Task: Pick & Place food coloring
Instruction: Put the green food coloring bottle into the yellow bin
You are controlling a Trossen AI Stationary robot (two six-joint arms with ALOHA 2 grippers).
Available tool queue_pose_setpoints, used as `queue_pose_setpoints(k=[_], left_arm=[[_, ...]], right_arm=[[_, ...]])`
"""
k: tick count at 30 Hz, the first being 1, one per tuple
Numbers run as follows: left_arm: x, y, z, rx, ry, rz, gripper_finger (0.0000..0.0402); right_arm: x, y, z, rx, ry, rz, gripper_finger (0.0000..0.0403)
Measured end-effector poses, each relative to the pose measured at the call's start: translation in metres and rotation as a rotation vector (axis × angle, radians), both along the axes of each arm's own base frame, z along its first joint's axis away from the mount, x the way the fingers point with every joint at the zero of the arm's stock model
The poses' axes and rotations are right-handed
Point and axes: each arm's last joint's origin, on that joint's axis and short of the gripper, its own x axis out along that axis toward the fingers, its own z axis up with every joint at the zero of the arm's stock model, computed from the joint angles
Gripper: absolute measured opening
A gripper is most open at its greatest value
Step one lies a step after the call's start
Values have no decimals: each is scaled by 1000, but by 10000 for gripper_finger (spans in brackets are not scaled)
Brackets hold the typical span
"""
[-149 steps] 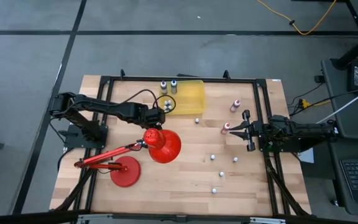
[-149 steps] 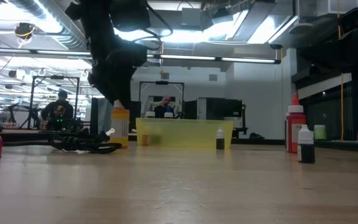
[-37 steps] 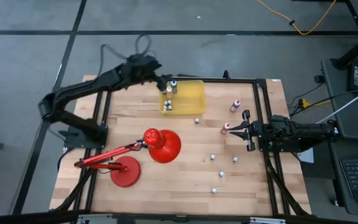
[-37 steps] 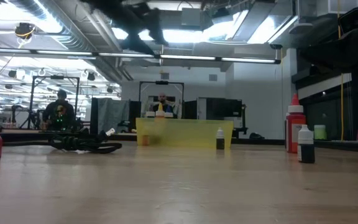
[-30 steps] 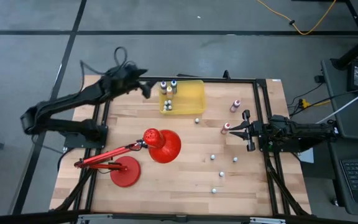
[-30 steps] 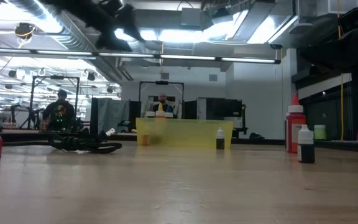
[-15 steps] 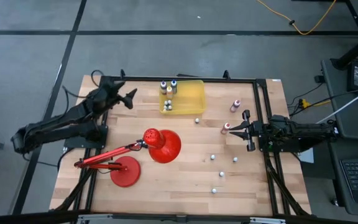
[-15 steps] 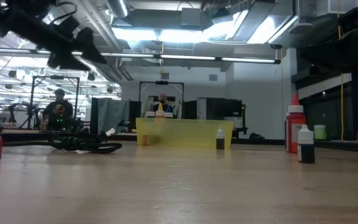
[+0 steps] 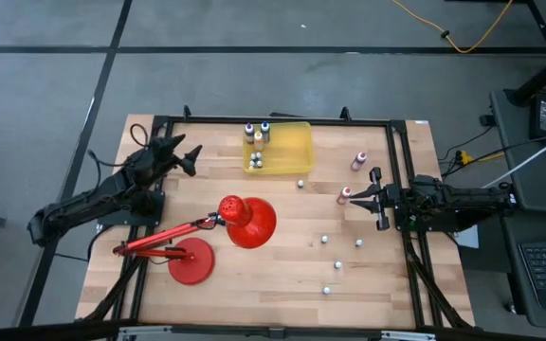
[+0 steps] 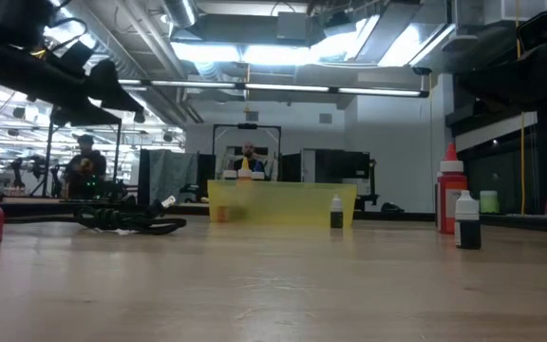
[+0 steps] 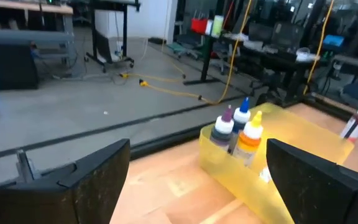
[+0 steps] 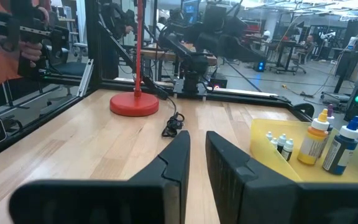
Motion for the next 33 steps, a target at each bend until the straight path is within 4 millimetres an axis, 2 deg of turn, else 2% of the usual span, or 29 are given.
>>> queue_pose_setpoints(k=[11,33], left_arm=[[-6,-3,-17,65,37,-3,365],[-6,-3,-17,111,97,-9,363]], right_arm=[[0,0,0,0,0,0,56],[0,0,0,0,0,0,56]])
